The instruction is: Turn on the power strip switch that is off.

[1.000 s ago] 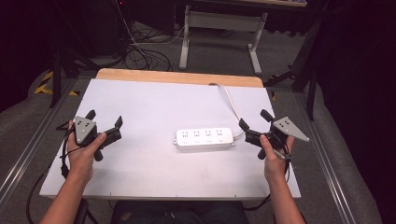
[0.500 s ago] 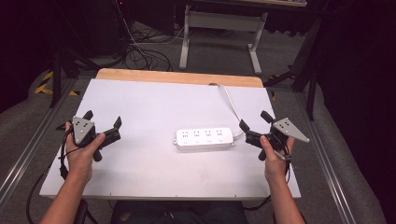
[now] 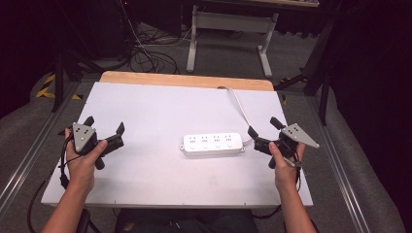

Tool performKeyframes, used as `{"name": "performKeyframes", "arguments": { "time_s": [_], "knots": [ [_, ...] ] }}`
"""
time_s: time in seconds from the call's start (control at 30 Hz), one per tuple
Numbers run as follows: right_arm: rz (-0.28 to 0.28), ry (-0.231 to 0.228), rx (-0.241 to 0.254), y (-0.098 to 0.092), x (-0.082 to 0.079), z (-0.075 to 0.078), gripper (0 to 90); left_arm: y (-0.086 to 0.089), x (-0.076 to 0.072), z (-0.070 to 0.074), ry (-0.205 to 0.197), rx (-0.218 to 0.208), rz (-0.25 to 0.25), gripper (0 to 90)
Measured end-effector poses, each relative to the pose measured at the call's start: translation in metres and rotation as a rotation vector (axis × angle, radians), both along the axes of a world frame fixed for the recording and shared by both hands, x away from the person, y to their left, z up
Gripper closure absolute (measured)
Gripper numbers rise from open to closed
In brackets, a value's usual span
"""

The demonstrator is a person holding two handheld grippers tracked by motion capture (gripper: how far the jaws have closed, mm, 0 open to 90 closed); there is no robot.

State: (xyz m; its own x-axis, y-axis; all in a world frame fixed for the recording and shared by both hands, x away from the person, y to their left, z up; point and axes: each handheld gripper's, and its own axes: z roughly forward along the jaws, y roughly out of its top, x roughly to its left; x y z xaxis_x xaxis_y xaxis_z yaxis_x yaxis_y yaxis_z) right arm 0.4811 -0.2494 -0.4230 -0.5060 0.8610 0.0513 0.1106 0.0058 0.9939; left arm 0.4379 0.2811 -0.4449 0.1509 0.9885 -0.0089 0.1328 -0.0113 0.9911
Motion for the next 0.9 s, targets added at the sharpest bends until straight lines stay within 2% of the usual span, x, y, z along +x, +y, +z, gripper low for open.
{"name": "performKeyframes", "arguments": {
  "time_s": [0.17, 0.2, 0.27, 0.3, 0.33, 0.37, 0.43, 0.5, 0.53, 0.57, 0.63, 0.73, 0.77, 0.8, 0.83, 0.87, 0.9],
  "knots": [
    [-0.001, 0.019, -0.011, 0.0, 0.002, -0.003, 5.3, 0.0, 0.0, 0.0, 0.002, -0.004, 0.001, 2.2],
    [0.0, 0.043, -0.025, 0.001, 0.003, -0.005, 5.3, 0.001, 0.0, 0.0, 0.002, -0.004, 0.002, 2.5],
    [0.0, 0.06, -0.037, 0.002, 0.003, -0.006, 5.5, 0.001, -0.001, 0.0, -0.002, -0.008, 0.005, 2.5],
    [-0.024, 0.112, -0.081, 0.002, 0.005, -0.01, 6.0, 0.001, -0.001, 0.0, 0.0, -0.009, 0.004, 2.4],
    [-0.024, 0.112, -0.081, 0.002, 0.005, -0.01, 6.0, 0.001, -0.002, 0.0, 0.0, -0.009, 0.004, 2.4],
    [-0.027, 0.206, -0.112, 0.002, 0.01, -0.018, 5.9, 0.001, -0.002, 0.0, 0.0, -0.01, 0.004, 2.5],
    [-0.028, 0.334, -0.149, 0.0, 0.016, -0.029, 7.0, 0.002, -0.003, 0.0, -0.001, -0.006, 0.005, 2.7],
    [-0.018, 0.42, -0.184, -0.002, 0.02, -0.04, 7.3, 0.002, -0.003, 0.0, -0.003, -0.011, 0.007, 2.7],
    [-0.018, 0.42, -0.184, -0.002, 0.02, -0.04, 7.3, 0.002, -0.004, 0.0, -0.003, -0.013, 0.006, 2.7],
    [-0.02, 0.453, -0.224, -0.002, 0.021, -0.044, 7.4, 0.002, -0.004, 0.0, -0.003, -0.014, 0.006, 2.7],
    [-0.019, 0.482, -0.304, -0.003, 0.024, -0.052, 7.3, 0.002, -0.004, 0.0, 0.0, -0.013, 0.004, 2.9],
    [-0.013, 0.496, -0.305, -0.004, 0.026, -0.056, 5.9, 0.002, -0.005, 0.0, -0.002, -0.013, 0.008, 3.1],
    [-0.008, 0.514, -0.318, -0.004, 0.027, -0.061, 5.0, 0.002, -0.006, 0.0, -0.002, -0.014, 0.007, 3.1],
    [-0.007, 0.545, -0.335, -0.004, 0.028, -0.067, 4.8, 0.003, -0.006, 0.0, -0.004, -0.012, 0.007, 3.1],
    [0.014, 0.554, -0.382, 0.0, 0.027, -0.074, 0.1, 0.003, -0.007, 0.0, -0.002, -0.011, 0.007, 3.3],
    [0.014, 0.554, -0.382, 0.0, 0.027, -0.074, 0.1, 0.003, -0.007, 0.0, -0.002, -0.012, 0.008, 3.3],
    [0.005, 0.548, -0.412, 0.002, 0.026, -0.074, 0.1, 0.003, -0.006, 0.0, -0.003, -0.012, 0.008, 3.3]
  ]
}}
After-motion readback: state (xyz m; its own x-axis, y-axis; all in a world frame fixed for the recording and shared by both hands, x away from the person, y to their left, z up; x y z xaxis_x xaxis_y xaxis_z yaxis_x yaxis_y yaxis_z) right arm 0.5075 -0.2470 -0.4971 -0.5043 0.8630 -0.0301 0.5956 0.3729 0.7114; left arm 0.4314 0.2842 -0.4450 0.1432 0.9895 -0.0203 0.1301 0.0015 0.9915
